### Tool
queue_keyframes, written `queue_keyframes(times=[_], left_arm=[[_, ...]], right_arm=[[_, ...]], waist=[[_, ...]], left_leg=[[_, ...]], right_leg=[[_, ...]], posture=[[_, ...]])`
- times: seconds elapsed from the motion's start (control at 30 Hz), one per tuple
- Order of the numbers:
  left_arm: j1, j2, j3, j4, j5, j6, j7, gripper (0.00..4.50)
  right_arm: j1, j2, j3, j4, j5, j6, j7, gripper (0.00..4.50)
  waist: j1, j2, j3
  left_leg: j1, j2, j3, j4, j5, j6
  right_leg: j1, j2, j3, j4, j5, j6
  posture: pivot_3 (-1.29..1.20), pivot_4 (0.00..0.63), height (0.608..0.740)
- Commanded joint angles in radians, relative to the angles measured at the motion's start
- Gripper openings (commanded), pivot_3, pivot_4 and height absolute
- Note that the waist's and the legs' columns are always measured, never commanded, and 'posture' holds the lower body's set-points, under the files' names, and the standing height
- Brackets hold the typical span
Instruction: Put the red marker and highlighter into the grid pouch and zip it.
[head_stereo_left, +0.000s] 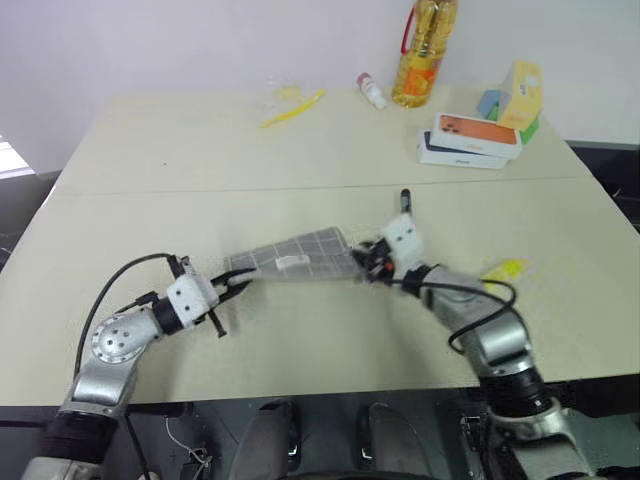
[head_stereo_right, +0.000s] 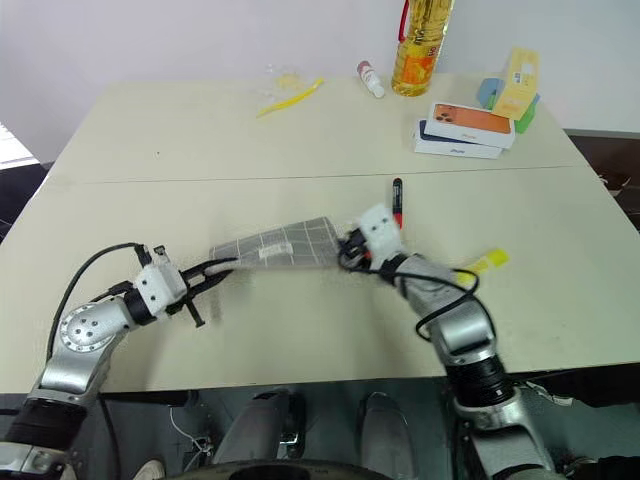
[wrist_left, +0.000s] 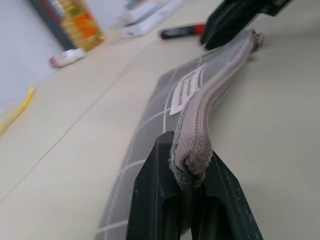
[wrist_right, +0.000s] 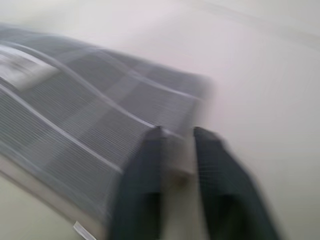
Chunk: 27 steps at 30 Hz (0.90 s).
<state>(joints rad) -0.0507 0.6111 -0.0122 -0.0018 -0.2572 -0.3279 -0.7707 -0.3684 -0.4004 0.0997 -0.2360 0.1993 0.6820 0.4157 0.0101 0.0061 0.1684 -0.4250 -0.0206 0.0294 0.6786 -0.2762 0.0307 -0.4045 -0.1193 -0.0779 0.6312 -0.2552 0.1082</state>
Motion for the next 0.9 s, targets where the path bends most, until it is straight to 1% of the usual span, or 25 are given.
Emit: queue_keyframes(times=[0.03,0.07,0.1,0.2,0.3,0.5,0.7,0.8,0.9], left_arm=[[-0.013,-0.038,0.030,-0.071,-0.037,0.135,0.076,0.00],[-0.015,-0.054,0.030,-0.082,-0.037,0.158,0.093,0.00],[-0.020,-0.074,0.031,-0.094,-0.037,0.180,0.116,0.00],[-0.033,-0.120,0.032,-0.118,-0.029,0.227,0.157,0.00],[-0.034,-0.138,0.024,-0.138,-0.019,0.244,0.161,0.00],[-0.015,-0.133,0.020,-0.170,-0.021,0.241,0.128,0.00],[0.007,-0.122,0.019,-0.227,-0.024,0.259,0.100,0.00],[-0.003,-0.124,0.020,-0.250,-0.021,0.288,0.107,0.00],[-0.016,-0.128,0.018,-0.257,-0.015,0.306,0.112,0.00]], right_arm=[[-0.047,-0.038,-0.091,-0.002,0.003,-0.037,0.001,2.83],[-0.049,-0.049,-0.103,0.002,0.010,-0.038,0.013,3.39],[-0.044,-0.060,-0.111,0.001,0.018,-0.029,0.027,3.81],[-0.023,-0.076,-0.106,-0.012,0.032,-0.011,0.064,3.81],[-0.019,-0.044,-0.081,-0.035,0.036,-0.003,0.061,3.81],[-0.077,0.063,-0.056,-0.015,0.036,0.032,0.007,3.81],[-0.121,0.126,-0.069,0.035,0.037,0.041,-0.034,3.81],[-0.123,0.132,-0.069,0.039,0.046,0.051,-0.028,3.02],[-0.121,0.135,-0.066,0.034,0.050,0.057,-0.027,1.47]], waist=[[-0.001,0.000,0.000],[-0.001,0.000,0.000],[-0.001,0.000,0.000],[0.000,0.000,0.000],[0.000,-0.001,0.000],[-0.001,0.000,0.000],[0.003,0.000,0.000],[0.001,0.000,0.000],[-0.001,0.000,0.000]], left_leg=[[0.000,0.000,0.000,0.000,0.000,0.000],[0.000,0.001,0.000,0.000,0.000,0.000],[0.000,0.001,0.000,-0.001,0.000,0.000],[0.000,0.001,0.000,-0.001,0.000,0.000],[0.000,0.001,0.001,-0.001,0.000,0.000],[0.000,0.001,0.000,-0.001,0.001,0.000],[0.000,0.001,0.000,-0.001,0.001,-0.001],[0.000,0.001,0.000,-0.001,0.001,-0.001],[0.000,0.001,0.000,-0.001,0.001,-0.001]], right_leg=[[0.000,0.000,0.000,0.000,0.000,0.000],[0.000,0.001,0.000,0.000,0.000,0.000],[0.000,0.001,0.000,0.000,0.000,0.000],[0.000,0.002,0.000,0.000,0.000,0.001],[0.000,0.002,0.000,0.000,0.000,0.001],[0.000,0.002,0.000,0.001,0.000,0.000],[0.000,0.001,0.000,0.000,0.000,0.000],[0.000,0.001,0.000,0.000,0.000,0.000],[0.000,0.001,0.000,0.000,0.000,0.000]], posture=[[0.00,0.150,0.740],[0.00,0.150,0.740],[0.00,0.150,0.740],[0.00,0.150,0.740],[0.00,0.150,0.740],[0.00,0.150,0.740],[0.00,0.150,0.740],[0.00,0.150,0.740],[0.00,0.150,0.740]])
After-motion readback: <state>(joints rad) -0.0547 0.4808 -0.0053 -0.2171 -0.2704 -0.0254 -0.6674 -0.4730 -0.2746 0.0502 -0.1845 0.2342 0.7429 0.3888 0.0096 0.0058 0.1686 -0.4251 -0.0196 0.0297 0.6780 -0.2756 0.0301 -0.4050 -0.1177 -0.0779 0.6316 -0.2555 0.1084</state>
